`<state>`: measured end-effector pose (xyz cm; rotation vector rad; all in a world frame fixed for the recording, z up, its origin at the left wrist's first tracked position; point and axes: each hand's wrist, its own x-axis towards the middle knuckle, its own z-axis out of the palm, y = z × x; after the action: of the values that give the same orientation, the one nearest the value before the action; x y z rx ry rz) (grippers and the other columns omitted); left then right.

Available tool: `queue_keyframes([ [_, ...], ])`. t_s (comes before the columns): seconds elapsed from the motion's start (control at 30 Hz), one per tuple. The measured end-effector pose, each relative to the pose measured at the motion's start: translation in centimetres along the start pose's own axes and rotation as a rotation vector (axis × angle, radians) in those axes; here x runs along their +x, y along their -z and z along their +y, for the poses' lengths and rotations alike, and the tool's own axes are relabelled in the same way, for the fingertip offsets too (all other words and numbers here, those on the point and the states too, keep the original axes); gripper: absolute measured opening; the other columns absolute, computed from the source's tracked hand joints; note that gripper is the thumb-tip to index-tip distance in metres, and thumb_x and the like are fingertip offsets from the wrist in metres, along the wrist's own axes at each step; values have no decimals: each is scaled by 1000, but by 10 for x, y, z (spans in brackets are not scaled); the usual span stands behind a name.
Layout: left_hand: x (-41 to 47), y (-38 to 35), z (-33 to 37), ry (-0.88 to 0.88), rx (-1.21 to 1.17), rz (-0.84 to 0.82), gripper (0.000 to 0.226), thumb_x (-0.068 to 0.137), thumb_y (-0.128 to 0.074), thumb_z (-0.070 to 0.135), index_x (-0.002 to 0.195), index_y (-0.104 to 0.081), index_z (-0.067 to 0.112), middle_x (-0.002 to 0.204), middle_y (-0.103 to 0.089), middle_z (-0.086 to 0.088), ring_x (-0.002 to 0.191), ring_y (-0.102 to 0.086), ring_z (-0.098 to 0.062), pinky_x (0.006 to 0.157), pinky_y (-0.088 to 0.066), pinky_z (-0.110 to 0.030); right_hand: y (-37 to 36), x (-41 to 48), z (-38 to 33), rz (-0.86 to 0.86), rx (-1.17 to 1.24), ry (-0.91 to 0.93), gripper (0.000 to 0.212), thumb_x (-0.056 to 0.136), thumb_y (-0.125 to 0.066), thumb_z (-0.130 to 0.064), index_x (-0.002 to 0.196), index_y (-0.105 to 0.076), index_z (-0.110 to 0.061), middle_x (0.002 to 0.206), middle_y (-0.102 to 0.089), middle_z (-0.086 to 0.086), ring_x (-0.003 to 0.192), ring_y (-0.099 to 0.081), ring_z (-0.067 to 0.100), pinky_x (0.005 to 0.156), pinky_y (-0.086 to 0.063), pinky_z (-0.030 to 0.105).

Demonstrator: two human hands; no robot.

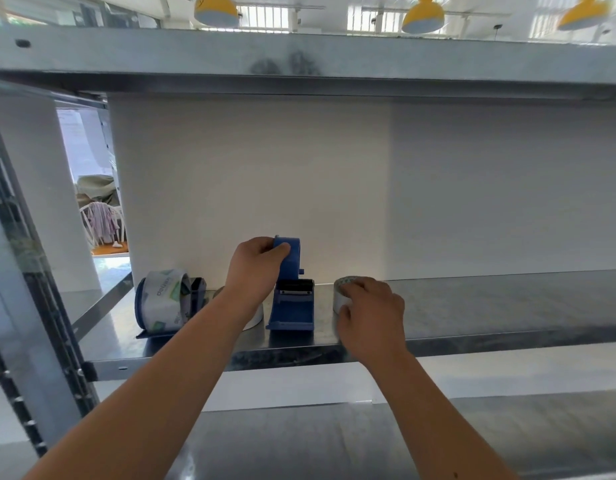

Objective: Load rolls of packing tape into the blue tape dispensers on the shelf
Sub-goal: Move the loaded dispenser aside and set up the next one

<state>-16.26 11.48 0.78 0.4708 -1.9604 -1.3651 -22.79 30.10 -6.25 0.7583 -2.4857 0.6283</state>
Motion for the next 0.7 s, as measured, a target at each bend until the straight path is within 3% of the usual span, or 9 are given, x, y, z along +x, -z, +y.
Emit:
queue_keyframes([
  [0.13, -1, -1, -3, -15, -16, 25, 20, 97, -65, 25, 80, -65, 33, 88, -71, 7, 82, -68, -11, 64, -53, -24, 3, -1, -5, 72, 47, 34, 30, 92, -64, -25, 121, -73, -23, 124, -72, 1, 113, -64, 24, 95, -48, 40],
  [0.3, -4, -2, -1, 0, -43, 21, 18, 98, -65, 26, 83, -63, 35, 94, -69, 9, 86, -67, -10, 62, -50, -23, 2, -2, -9, 51, -7, 25, 34, 97, -59, -37, 130, -66, -30, 134, -68, -4, 120, -61, 19, 103, -46, 39],
  [0.47, -7, 3, -5, -3, -16, 65, 10, 98, -64, 27, 91, -71, 28, 93, -71, 12, 88, -68, -11, 66, -51, -26, 3, -12, -15, 108, 43, -54, 34, 93, -67, -34, 127, -70, -27, 132, -69, 0, 121, -62, 25, 103, -45, 49],
  [0.57, -13, 10, -5, -57, 74, 198, 25, 97, -62, 31, 118, -73, 23, 98, -69, 16, 94, -66, -6, 72, -47, -22, 6, -17, -17, 229, 167, -37, 27, 88, -76, -24, 114, -76, -19, 120, -74, 6, 110, -67, 30, 97, -50, 52],
  [0.7, -37, 8, 11, -271, -68, 280, 20, 95, -63, 30, 113, -69, 35, 102, -71, 25, 99, -65, 8, 82, -48, -12, 25, -19, -22, 298, 536, -52, 25, 95, -72, -25, 119, -74, -19, 126, -70, -1, 113, -56, 12, 105, -48, 39],
])
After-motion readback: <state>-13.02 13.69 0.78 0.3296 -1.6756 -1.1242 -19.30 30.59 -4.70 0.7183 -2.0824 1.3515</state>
